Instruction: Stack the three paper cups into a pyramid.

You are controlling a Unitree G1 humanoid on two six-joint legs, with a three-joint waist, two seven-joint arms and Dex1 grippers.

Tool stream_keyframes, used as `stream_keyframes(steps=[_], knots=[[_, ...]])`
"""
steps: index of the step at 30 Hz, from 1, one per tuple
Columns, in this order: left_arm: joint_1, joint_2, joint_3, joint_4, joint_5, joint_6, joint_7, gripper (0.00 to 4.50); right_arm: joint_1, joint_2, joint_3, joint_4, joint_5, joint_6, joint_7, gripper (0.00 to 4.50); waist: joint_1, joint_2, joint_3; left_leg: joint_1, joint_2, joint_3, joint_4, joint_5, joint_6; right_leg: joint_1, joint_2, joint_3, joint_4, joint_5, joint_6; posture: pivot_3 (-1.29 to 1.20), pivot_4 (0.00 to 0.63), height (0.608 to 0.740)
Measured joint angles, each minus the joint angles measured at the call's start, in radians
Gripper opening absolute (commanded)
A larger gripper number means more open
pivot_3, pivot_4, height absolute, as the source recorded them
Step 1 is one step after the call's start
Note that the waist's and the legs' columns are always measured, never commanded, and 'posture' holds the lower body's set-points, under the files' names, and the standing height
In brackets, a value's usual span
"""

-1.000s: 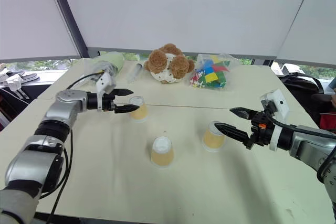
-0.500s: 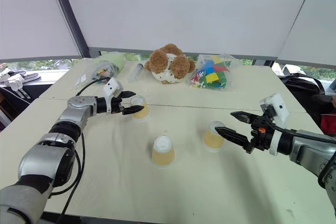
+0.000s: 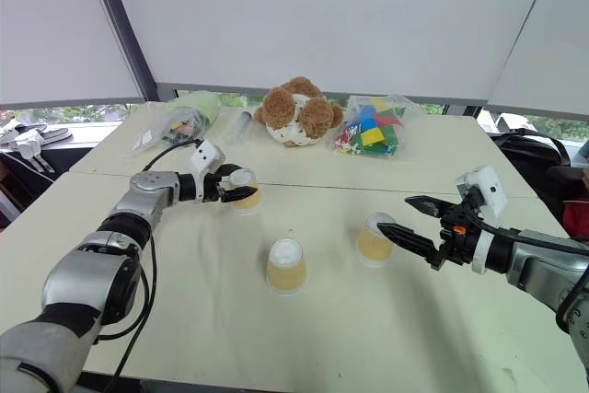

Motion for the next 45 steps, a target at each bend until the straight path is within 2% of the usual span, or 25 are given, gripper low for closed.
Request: stream_keyframes(steps=[1,8,11,14,17,21,27,31,38,42,45], knots=[[0.0,-0.003,0.0,0.002,0.001,-0.003,0.002,2.31,0.002,0.0,0.0,0.0,0.0,0.0,-0.001,4.5,0.0,0.0,0.0,0.0,0.0,0.0,0.0,0.0,0.0,0.0,0.0,0.0,0.0,0.0,0.0,0.0,0.15,0.74],[-0.006,-0.006,0.005,0.008,0.012,-0.005,0.005,2.31,0.009,0.0,0.0,0.0,0.0,-0.001,-0.006,4.5,0.0,0.0,0.0,0.0,0.0,0.0,0.0,0.0,0.0,0.0,0.0,0.0,0.001,0.0,0.0,0.0,0.15,0.74],[-0.004,-0.002,0.03,-0.045,-0.036,0.059,-0.138,2.31,0.017,0.0,-0.002,0.0,0.0,-0.002,-0.005,4.5,0.0,0.0,0.0,0.0,0.0,0.0,0.0,0.0,-0.001,0.0,0.0,-0.001,0.001,0.0,0.0,0.0,0.15,0.74],[0.042,0.046,0.026,-0.285,-0.093,0.158,-0.324,2.31,0.019,0.0,-0.005,0.001,0.0,-0.008,0.002,4.5,-0.004,0.001,-0.001,0.0,0.0,-0.001,0.0,0.001,-0.002,0.0,0.0,-0.001,0.001,0.0,0.0,0.0,0.15,0.74],[0.182,0.115,0.002,-0.583,-0.144,0.29,-0.419,2.31,0.025,-0.001,-0.01,0.012,-0.004,-0.019,0.007,4.5,-0.011,0.005,-0.003,0.002,0.001,-0.001,-0.001,0.001,-0.002,0.001,0.0,0.0,0.002,0.0,0.0,0.0,0.15,0.74],[0.403,0.181,-0.028,-0.903,-0.194,0.469,-0.437,2.31,0.006,-0.001,0.009,0.02,-0.009,-0.022,0.013,4.5,-0.007,0.005,-0.003,0.003,0.002,-0.002,-0.001,0.002,-0.004,0.001,0.001,-0.001,0.003,0.0,0.0,0.0,0.15,0.74],[0.529,0.224,-0.013,-1.196,-0.285,0.653,-0.359,2.31,-0.04,-0.001,0.071,0.037,-0.012,-0.023,0.033,4.5,0.003,0.004,-0.003,0.003,0.0,-0.004,0.001,0.002,-0.004,0.005,0.0,-0.001,0.002,0.0,0.0,0.0,0.15,0.74],[0.56,0.213,-0.024,-1.249,-0.306,0.673,-0.311,2.31,-0.063,-0.001,0.088,0.064,-0.021,-0.03,0.044,4.5,0.0,0.004,-0.003,0.003,0.0,-0.004,0.001,0.002,-0.004,0.005,0.0,-0.001,0.002,0.0,0.0,0.0,0.15,0.74],[0.569,0.207,-0.069,-1.243,-0.295,0.607,-0.275,2.31,-0.075,-0.001,0.097,0.069,-0.03,-0.03,0.055,4.5,-0.001,0.004,-0.003,0.003,0.0,-0.004,0.001,0.002,-0.004,0.004,0.001,-0.001,0.002,0.0,0.0,0.0,0.15,0.74],[0.578,0.222,-0.088,-1.216,-0.279,0.569,-0.28,2.31,-0.047,-0.007,0.061,0.057,0.002,-0.01,0.062,4.5,0.0,0.004,-0.003,0.003,0.0,-0.004,0.0,0.002,-0.004,0.004,0.0,-0.001,0.001,0.0,0.0,0.0,0.15,0.74],[0.588,0.232,-0.1,-1.197,-0.272,0.554,-0.285,2.31,-0.014,-0.058,0.02,0.015,0.055,0.039,0.09,4.5,-0.001,0.004,-0.003,0.003,0.0,-0.004,0.0,0.002,-0.004,0.004,0.0,-0.001,0.001,0.0,0.0,0.0,0.15,0.74]])
